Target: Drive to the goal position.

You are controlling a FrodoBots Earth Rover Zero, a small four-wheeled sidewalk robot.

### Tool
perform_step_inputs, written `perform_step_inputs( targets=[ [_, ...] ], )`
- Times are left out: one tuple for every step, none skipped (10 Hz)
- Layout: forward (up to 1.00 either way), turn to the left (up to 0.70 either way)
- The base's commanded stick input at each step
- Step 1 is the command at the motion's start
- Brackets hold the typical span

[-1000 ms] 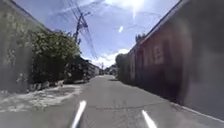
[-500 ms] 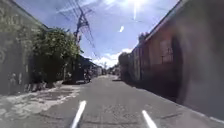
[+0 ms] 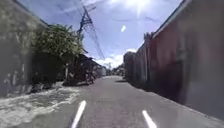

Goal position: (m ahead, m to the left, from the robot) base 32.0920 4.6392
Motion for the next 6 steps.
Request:
perform_step_inputs(
  targets=[
    [1.00,0.01],
    [1.00,0.00],
    [1.00,0.00],
    [1.00,0.02],
    [1.00,0.06],
    [1.00,-0.40]
  ],
)
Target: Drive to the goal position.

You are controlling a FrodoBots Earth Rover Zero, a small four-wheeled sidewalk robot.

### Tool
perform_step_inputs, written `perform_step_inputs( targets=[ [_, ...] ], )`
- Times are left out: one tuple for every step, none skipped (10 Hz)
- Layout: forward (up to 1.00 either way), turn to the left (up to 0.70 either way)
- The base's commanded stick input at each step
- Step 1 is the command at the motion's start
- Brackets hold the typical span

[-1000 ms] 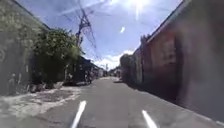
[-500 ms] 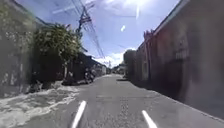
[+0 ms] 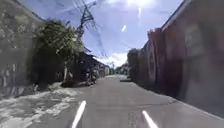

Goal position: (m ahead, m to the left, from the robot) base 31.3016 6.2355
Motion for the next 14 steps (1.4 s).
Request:
perform_step_inputs(
  targets=[
    [1.00,-0.40],
    [1.00,-0.32],
    [1.00,-0.25],
    [1.00,-0.27],
    [1.00,-0.27],
    [1.00,-0.27],
    [1.00,-0.30],
    [1.00,-0.36],
    [1.00,-0.29],
    [1.00,-0.37],
    [1.00,-0.24],
    [1.00,0.04],
    [1.00,0.11],
    [1.00,0.18]
  ],
)
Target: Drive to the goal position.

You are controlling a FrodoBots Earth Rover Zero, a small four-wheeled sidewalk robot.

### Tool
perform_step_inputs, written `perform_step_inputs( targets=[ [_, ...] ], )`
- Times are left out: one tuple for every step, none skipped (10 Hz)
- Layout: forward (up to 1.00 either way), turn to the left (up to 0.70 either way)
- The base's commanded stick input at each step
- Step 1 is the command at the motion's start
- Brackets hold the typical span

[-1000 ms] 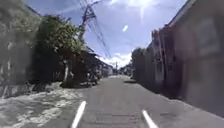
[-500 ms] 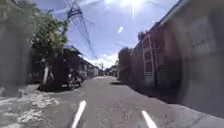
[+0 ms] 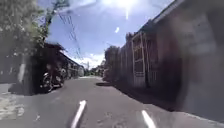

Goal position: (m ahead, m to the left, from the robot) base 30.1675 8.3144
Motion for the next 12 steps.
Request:
perform_step_inputs(
  targets=[
    [1.00,0.14],
    [1.00,0.10],
    [1.00,0.00],
    [1.00,0.04],
    [1.00,0.29],
    [1.00,0.40],
    [1.00,0.40],
    [1.00,0.40],
    [1.00,0.40],
    [1.00,0.19],
    [1.00,0.05],
    [1.00,0.06]
  ],
)
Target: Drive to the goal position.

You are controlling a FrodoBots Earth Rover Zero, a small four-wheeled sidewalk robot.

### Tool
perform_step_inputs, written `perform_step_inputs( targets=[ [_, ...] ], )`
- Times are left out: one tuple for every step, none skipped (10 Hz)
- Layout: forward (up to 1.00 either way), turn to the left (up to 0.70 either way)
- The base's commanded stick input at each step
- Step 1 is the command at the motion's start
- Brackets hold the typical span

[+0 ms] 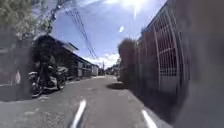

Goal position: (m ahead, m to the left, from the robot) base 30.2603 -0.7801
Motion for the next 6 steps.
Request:
perform_step_inputs(
  targets=[
    [1.00,0.05],
    [1.00,0.08],
    [1.00,0.14],
    [1.00,0.01],
    [1.00,0.02],
    [1.00,0.03]
  ],
)
